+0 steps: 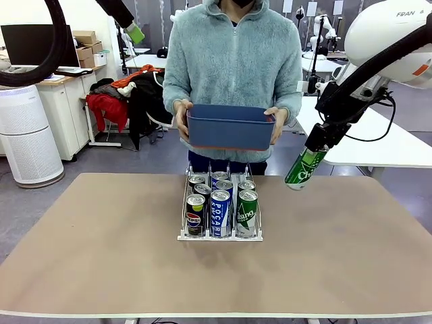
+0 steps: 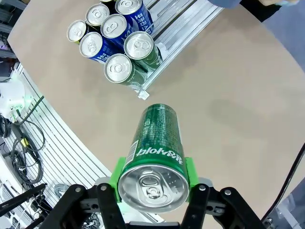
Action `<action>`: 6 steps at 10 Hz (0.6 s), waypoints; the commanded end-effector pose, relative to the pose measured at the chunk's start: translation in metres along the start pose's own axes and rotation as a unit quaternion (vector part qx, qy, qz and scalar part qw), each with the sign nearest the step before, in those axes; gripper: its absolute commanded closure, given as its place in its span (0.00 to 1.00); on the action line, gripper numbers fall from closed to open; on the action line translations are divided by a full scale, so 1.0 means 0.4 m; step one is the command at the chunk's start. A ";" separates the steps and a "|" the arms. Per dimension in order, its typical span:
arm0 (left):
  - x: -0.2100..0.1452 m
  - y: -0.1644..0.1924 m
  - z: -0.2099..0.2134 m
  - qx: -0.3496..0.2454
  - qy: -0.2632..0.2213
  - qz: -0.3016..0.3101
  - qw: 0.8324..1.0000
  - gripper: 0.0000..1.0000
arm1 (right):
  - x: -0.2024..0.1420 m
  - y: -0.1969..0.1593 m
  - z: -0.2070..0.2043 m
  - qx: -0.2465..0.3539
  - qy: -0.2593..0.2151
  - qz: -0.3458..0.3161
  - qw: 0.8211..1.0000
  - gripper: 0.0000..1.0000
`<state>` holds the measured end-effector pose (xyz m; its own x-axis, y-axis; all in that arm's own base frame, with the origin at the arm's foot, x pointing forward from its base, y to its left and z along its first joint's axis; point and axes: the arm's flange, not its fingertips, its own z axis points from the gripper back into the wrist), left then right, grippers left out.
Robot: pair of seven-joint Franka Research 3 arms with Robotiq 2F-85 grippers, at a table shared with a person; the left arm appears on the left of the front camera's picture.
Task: Fill the beverage cans into the dispenser.
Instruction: Place the picked Sprite in the line of the Automatic Can Dispenser with the same cans.
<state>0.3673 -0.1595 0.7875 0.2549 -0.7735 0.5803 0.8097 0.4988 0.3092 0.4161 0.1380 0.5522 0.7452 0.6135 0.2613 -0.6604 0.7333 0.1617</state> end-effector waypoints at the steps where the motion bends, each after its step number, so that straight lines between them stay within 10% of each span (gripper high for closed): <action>1: -0.001 0.001 0.001 0.001 -0.001 0.000 1.000 0.00 | -0.005 0.021 -0.024 -0.004 0.012 0.005 1.000 0.42; 6: -0.001 0.001 0.001 0.001 -0.001 0.000 1.000 0.00 | -0.060 0.161 -0.135 -0.007 0.024 0.057 0.998 0.42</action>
<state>0.3673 -0.1595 0.7875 0.2548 -0.7735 0.5803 0.8097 0.4987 0.3093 0.3685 0.1835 0.5097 0.6750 0.7097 0.2016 -0.7375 0.6574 0.1548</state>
